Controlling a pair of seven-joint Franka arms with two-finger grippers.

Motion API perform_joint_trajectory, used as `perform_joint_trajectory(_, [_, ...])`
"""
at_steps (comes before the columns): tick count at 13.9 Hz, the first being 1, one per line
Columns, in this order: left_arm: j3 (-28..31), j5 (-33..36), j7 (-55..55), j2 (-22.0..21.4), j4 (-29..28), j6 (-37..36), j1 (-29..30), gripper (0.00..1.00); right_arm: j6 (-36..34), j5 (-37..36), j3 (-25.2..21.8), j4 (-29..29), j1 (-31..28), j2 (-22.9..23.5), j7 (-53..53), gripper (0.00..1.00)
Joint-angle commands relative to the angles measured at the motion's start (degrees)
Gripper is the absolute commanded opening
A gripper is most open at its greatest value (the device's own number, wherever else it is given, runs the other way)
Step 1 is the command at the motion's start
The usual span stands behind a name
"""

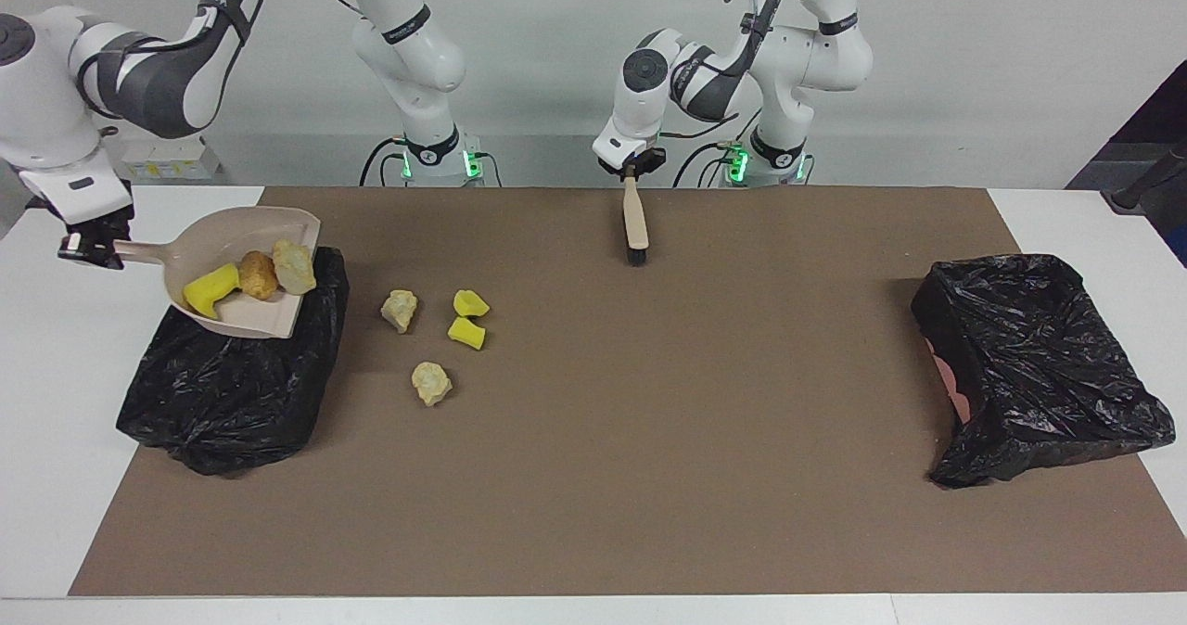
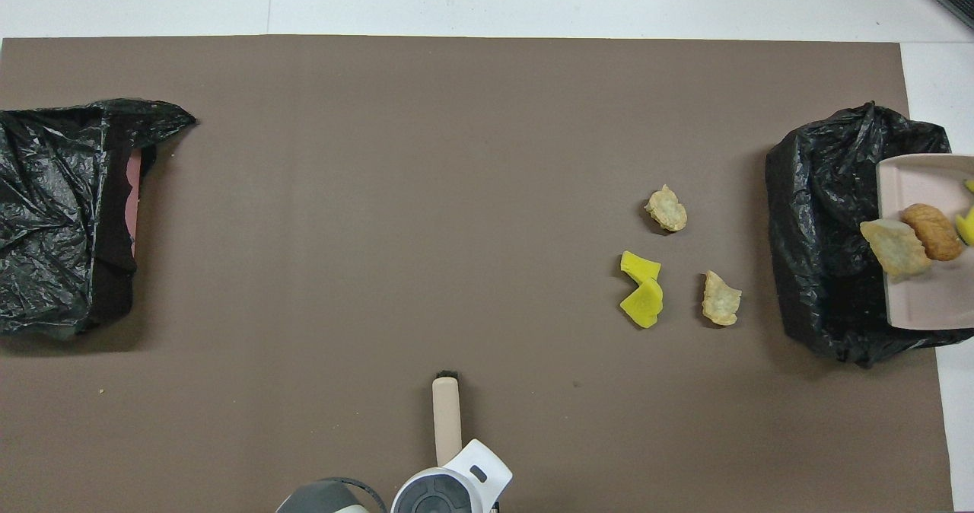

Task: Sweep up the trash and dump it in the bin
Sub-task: 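Tilt the dustpan over the black bag with the right gripper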

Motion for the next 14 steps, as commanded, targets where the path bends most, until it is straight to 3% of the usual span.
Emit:
perform_joint_trajectory(1, [0.48,-1.38,2.68,-1.52,-1.11,0.23,0.18,0.90,0.42,-5.25,0.87,-0.32,-0.13,-0.60,9.69,0.00])
perform_joint_trajectory(2, [0.57,-1.38,4.52,-0.74,-0.58,0.23,0.36,1.00,0.25,-6.66,0.87,-0.41,0.31,-0.60,12.86,0.00])
perform_joint_trajectory(5, [2.58,0.37,9.18,0.06,5.46,0.05,4.13,1.00,-0.45,-12.54,0.96,-1.99,2.94,-1.39,20.16,0.00])
perform_joint_trajectory(7, [10.11,9.03,11.48,0.59,9.69,-0.73,3.18,1.00,-2.47,-19.91,1.05,-2.96,6.01,-1.83,23.86,0.00])
perform_joint_trajectory(9, [16.27,16.87,12.53,0.59,14.60,-5.46,2.73,1.00,-5.19,-22.83,0.96,-3.58,7.87,-2.53,23.96,0.00])
perform_joint_trajectory(14, [30.25,25.68,27.89,2.16,24.97,-8.99,3.52,1.00,-11.17,-32.59,1.05,-3.75,12.97,-3.33,23.44,0.00])
